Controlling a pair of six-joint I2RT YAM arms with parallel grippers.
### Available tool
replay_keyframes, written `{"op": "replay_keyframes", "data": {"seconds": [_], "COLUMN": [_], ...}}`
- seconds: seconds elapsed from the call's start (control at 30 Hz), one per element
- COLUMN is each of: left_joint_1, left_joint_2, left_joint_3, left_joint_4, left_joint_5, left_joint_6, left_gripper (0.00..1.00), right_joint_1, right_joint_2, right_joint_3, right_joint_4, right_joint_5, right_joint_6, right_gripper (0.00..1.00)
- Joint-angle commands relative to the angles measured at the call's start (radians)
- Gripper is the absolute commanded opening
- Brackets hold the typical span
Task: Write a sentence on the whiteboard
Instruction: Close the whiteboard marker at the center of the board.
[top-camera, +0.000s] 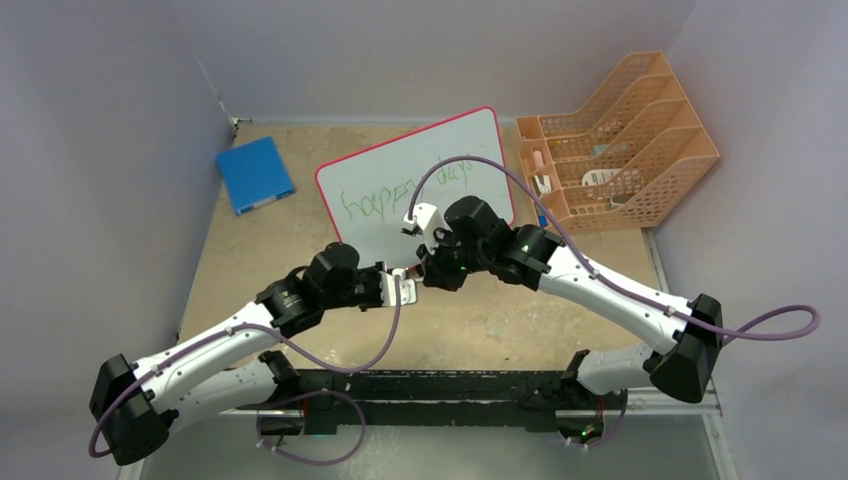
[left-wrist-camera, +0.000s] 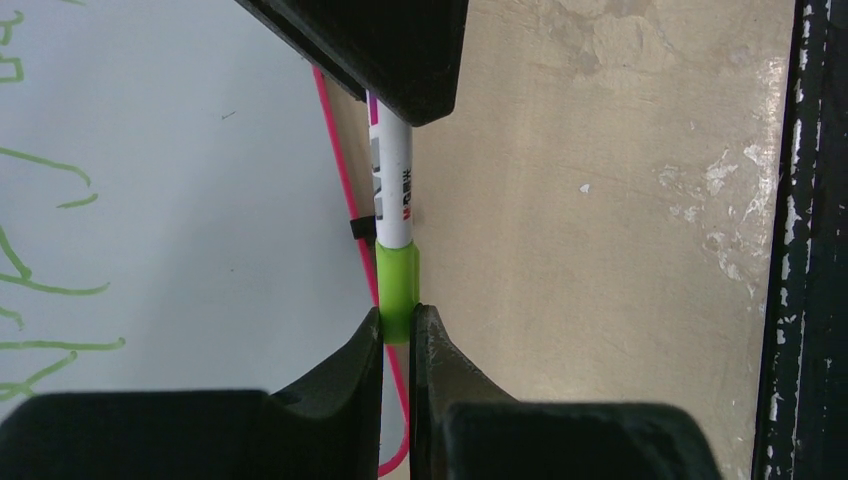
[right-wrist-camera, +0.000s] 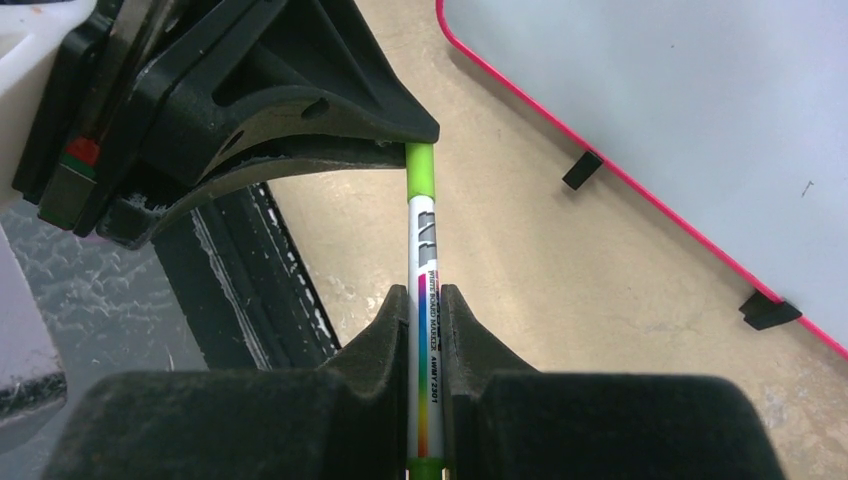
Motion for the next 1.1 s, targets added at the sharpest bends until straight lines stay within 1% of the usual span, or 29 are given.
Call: {"op": "replay_keyframes", "data": {"seconds": [0.0,0.03,0.2,0.37,0.47,0.57,0.63,0.73,0.8,0.87,0.97,1.07], "left_joint_1": [-0.021,-0.022,-0.025,-0.032,-0.032,-0.032,-0.032,-0.030,-0.029,-0.029,-0.029,-0.029], "left_joint_2": [-0.070,-0.076,-0.089,-0.093,-0.092,-0.090,-0.096,-0.119,-0.128,-0.127,-0.112,-0.080], "left_joint_3": [0.057,0.054,0.045,0.041,0.042,0.040,0.042,0.039,0.039,0.042,0.071,0.135], "left_joint_4": [0.241,0.276,0.311,0.315,0.289,0.240,0.203,0.201,0.203,0.206,0.219,0.197], "left_joint_5": [0.184,0.182,0.184,0.170,0.144,0.092,0.057,0.016,-0.013,-0.043,-0.114,-0.213], "left_joint_6": [-0.045,-0.046,-0.055,-0.051,-0.038,-0.008,0.001,0.002,-0.011,-0.031,-0.116,-0.274], "left_gripper": [0.00,0.00,0.00,0.00,0.00,0.12,0.22,0.36,0.42,0.46,0.53,0.60], "right_joint_1": [0.002,0.002,0.002,0.002,0.002,0.002,0.002,-0.001,-0.003,-0.007,-0.010,-0.009], "right_joint_2": [0.069,0.076,0.122,0.152,0.144,0.107,0.068,0.013,-0.022,-0.063,-0.136,-0.232], "right_joint_3": [0.037,0.039,0.052,0.061,0.052,0.027,0.005,-0.033,-0.057,-0.084,-0.131,-0.209], "right_joint_4": [0.045,0.045,0.034,0.023,0.023,0.025,0.046,0.083,0.107,0.141,0.205,0.309], "right_joint_5": [0.017,0.022,0.029,0.029,0.051,0.049,0.083,0.134,0.179,0.211,0.275,0.339], "right_joint_6": [0.025,0.025,0.082,0.094,0.089,0.108,0.125,0.153,0.173,0.196,0.236,0.285], "right_gripper": [0.00,0.00,0.00,0.00,0.00,0.00,0.00,0.00,0.00,0.00,0.00,0.00]}}
